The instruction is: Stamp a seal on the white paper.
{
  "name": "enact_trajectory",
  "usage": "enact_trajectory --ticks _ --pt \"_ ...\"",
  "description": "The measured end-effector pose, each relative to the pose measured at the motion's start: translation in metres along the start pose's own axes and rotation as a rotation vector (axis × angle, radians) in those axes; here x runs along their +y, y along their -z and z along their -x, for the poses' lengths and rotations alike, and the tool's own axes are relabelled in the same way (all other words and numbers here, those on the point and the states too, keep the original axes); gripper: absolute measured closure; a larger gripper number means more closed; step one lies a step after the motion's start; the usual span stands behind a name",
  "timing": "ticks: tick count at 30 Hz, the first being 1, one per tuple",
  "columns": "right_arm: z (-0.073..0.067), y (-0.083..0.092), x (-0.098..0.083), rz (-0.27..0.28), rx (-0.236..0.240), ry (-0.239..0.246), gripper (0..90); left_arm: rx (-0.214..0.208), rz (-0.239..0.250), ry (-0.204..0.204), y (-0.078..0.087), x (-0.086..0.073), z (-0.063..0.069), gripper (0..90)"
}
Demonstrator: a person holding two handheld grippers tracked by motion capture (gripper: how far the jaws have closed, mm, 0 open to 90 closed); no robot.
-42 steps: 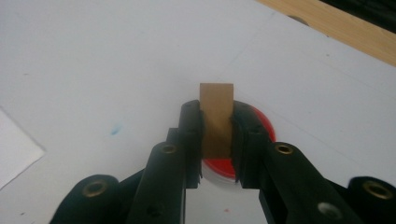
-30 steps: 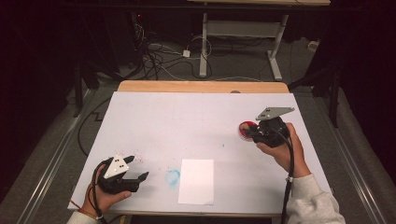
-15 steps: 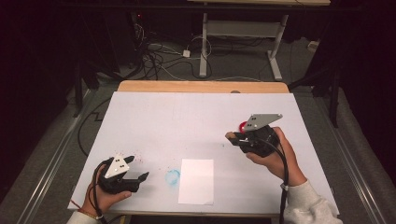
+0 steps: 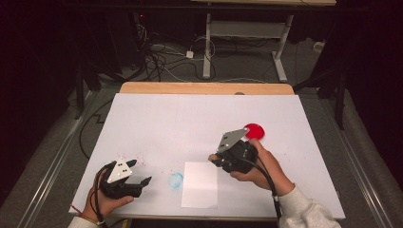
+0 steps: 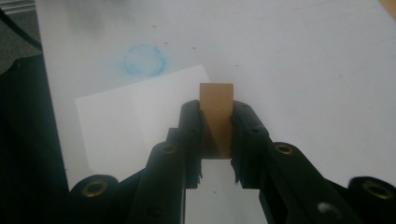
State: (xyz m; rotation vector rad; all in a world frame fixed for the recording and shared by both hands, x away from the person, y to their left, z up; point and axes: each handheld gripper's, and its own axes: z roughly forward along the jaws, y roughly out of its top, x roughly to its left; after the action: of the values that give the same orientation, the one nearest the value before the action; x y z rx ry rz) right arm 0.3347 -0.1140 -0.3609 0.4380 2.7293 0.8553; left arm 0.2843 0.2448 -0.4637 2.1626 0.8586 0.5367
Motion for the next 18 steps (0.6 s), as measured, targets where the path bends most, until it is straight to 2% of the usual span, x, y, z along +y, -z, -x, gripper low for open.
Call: enact_trajectory --ticks 10,18 --pt "-0.021 -0.033 0.009 -0.108 0.063 0.067 75.7 0.002 0.004 -0.002 0.001 -0.001 0.0 21.1" --pt "-0.029 -0.06 0.011 -0.209 0.103 0.117 75.7 -0.004 -0.01 -0.014 -0.001 -0.001 0.001 21.1"
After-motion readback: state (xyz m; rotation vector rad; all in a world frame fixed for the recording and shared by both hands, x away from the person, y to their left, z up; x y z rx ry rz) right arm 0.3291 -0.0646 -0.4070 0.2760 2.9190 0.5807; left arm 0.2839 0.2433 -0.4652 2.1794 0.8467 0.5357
